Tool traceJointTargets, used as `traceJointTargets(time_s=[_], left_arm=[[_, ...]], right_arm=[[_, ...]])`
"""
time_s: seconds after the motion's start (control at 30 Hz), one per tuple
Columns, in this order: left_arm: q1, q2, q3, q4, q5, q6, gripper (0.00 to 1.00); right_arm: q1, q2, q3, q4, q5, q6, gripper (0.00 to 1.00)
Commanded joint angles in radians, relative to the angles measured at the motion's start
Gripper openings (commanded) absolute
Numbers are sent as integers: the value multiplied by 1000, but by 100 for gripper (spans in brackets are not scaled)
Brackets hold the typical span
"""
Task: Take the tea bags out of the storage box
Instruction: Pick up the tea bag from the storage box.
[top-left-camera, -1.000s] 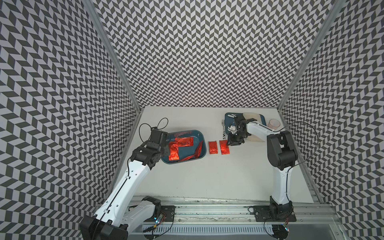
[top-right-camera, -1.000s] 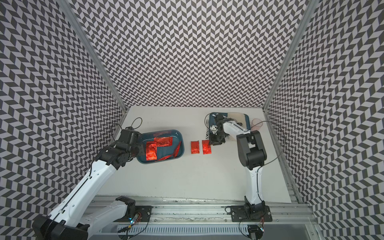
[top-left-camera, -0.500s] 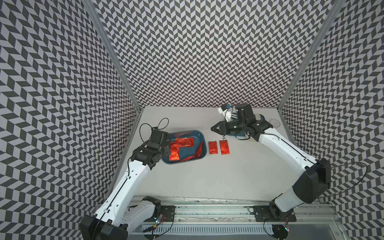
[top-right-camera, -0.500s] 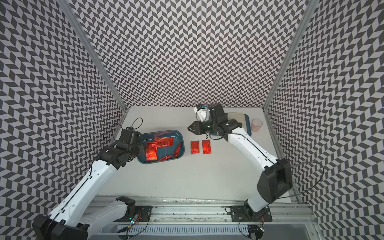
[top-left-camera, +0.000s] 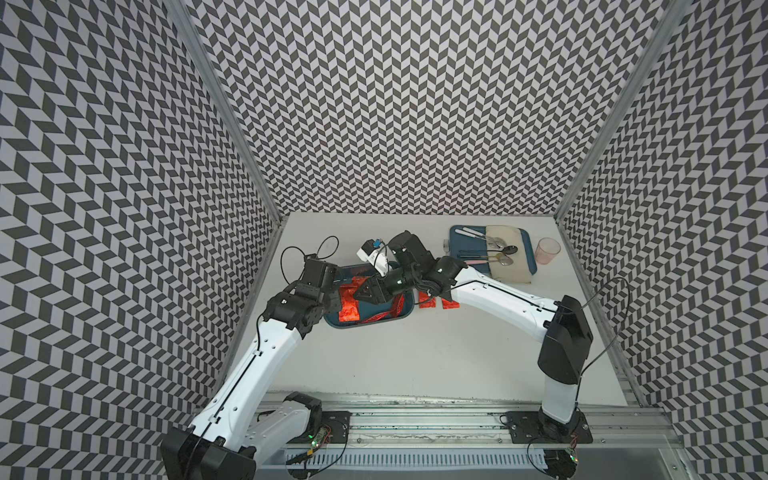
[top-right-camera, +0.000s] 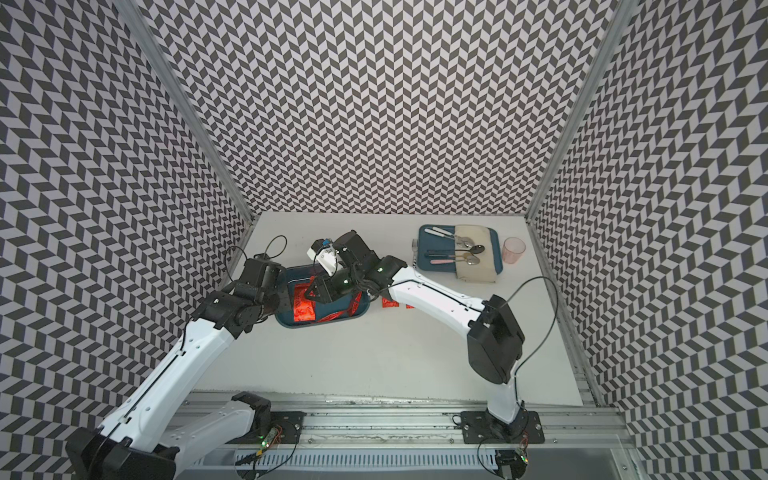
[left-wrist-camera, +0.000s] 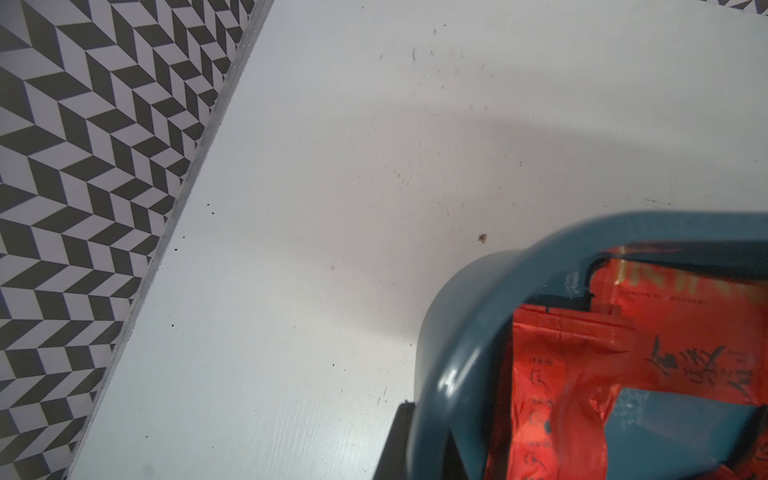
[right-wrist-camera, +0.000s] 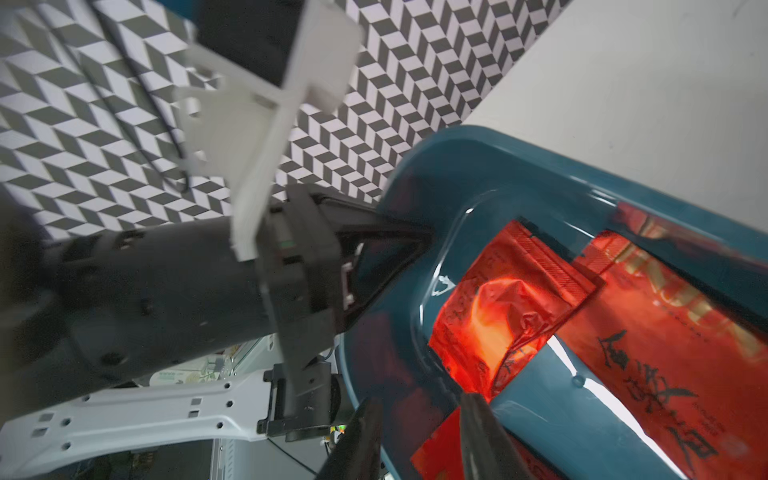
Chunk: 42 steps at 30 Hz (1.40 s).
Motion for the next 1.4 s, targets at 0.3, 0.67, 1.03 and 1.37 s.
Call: traceJointTargets(time_s=[0.3,0.67,1.03,1.37], left_arm=[[-8,-12,22,36,8,-12,0],[-12,-7,22,36,11,-11,0],[-15,-3,23,36,8,-11,0],[-17,0,23,34,5,-13,0]], right_arm=[[-3,172,116,5,21,63,44],[-2,245,152,5,14,89,48],[11,290,182,-1,1,82,38],[26,302,187,-1,-11,76,17]])
